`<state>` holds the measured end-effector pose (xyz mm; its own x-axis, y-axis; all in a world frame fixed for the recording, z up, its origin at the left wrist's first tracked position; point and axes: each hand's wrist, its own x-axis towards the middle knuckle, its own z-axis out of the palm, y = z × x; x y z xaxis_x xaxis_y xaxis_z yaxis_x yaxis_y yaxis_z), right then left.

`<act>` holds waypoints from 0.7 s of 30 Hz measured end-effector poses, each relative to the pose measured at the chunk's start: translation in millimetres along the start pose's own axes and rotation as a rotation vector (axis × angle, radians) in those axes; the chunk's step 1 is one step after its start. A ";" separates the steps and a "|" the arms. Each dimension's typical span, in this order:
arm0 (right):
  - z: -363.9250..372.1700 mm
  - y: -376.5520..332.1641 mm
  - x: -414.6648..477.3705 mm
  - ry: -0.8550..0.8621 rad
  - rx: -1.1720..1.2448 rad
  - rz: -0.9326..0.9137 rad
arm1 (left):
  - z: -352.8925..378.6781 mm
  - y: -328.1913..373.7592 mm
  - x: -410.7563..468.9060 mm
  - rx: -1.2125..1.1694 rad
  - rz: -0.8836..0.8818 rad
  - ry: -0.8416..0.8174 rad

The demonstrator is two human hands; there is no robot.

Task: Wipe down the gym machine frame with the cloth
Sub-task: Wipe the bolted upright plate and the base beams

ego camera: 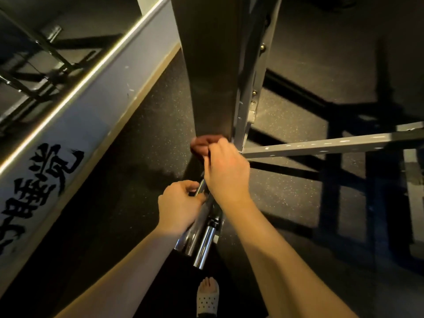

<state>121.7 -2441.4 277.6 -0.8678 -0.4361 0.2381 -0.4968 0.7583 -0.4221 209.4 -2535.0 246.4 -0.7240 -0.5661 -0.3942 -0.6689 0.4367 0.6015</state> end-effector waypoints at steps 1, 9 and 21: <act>4.3 1.0 -4.7 -0.110 -0.032 0.014 | 1.1 -3.0 -2.8 0.006 0.003 -0.014; -20.2 -15.2 17.3 0.208 -0.070 -0.097 | 2.6 -25.7 -20.1 -0.088 -0.053 -0.043; 17.9 14.6 -28.5 -0.355 -0.061 0.009 | -0.4 -53.9 -40.2 -0.315 -0.113 -0.036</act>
<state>139.2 -2426.6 249.0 -0.8221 -0.5624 -0.0888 -0.4978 0.7857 -0.3672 274.6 -2536.1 230.1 -0.6576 -0.5708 -0.4917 -0.6644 0.1318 0.7357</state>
